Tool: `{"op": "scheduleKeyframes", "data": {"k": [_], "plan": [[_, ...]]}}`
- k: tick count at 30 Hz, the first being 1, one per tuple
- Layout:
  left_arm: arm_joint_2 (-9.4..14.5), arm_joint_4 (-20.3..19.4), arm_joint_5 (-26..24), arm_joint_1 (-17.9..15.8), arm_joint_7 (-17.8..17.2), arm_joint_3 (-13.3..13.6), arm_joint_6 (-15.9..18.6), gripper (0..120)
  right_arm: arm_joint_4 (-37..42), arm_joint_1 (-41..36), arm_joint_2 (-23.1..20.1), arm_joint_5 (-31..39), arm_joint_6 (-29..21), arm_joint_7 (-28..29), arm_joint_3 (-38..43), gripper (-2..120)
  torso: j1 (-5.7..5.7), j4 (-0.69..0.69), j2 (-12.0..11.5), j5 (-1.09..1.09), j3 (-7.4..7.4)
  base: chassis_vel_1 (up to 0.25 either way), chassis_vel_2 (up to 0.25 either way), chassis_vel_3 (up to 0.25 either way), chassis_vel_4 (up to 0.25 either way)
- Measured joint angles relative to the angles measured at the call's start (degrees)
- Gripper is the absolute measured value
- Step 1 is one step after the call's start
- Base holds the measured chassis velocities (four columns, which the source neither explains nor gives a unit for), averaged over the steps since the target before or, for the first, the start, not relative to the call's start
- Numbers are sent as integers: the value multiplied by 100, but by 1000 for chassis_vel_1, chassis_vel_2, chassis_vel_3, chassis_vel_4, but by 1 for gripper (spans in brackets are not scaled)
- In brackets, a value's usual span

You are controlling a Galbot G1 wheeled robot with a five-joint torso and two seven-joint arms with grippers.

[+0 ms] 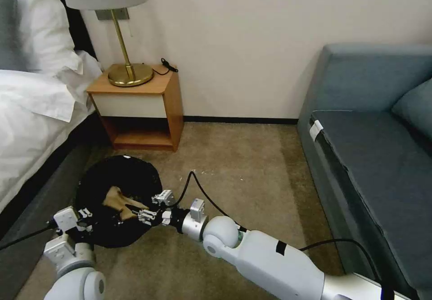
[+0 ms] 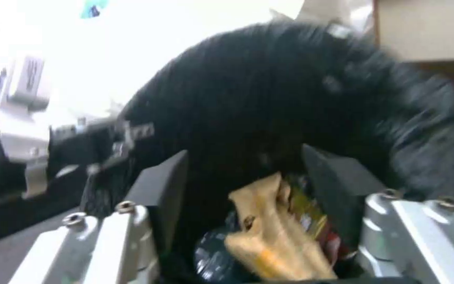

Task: Pick up the trash bin, then pick up the garbage on the floor and place it into the trash bin.

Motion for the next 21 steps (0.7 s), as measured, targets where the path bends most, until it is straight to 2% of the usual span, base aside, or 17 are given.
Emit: {"op": "scheduleKeyframes", "data": {"k": [4,5,9,10,13,14,16,17,18,19,21], "plan": [[35,-2,-129,9,-16,-38,-4,2,274,-171,-125,-190,232,4,545,79,0,0,0,0,0,0,0,0,0],[35,-2,-129,9,-16,-38,-4,2,274,-171,-125,-190,232,4,545,79,0,0,0,0,0,0,0,0,0],[77,-127,-653,-5,-265,-34,28,2,717,-670,-407,-1341,865,335,1502,97,0,-1,0,1,0,0,0,0,0],[77,-127,-653,-5,-265,-34,28,2,717,-670,-407,-1341,865,335,1502,97,0,-1,0,1,0,0,0,0,0],[97,-314,-1241,1,-607,-20,196,2,1003,-1175,-619,-2132,1237,455,2259,100,0,0,0,1,0,0,0,0,0],[97,-314,-1241,1,-607,-20,196,2,1003,-1175,-619,-2132,1237,455,2259,100,0,0,0,1,0,0,0,0,0],[104,-515,-1896,25,-936,-8,419,2,1205,-1613,-694,-2580,1404,614,2911,100,0,-1,0,2,0,0,0,0,0],[105,-641,-2422,29,-1216,1,607,2,1329,-1856,-697,-2822,1484,776,3285,100,0,-1,0,2,-1,0,0,0,0],[105,-641,-2422,29,-1216,1,607,2,1329,-1856,-697,-2822,1484,776,3285,100,0,-1,0,2,-1,0,0,0,0],[106,-699,-2741,28,-1403,2,722,2,1414,-2001,-693,-2946,1516,899,3474,100,0,-2,0,1,-1,0,0,0,0],[113,-719,-3616,-18,-2054,-30,1031,2,1729,-2472,-639,-3172,1547,1333,3836,100,0,-2,0,1,-1,0,0,0,0]]}}
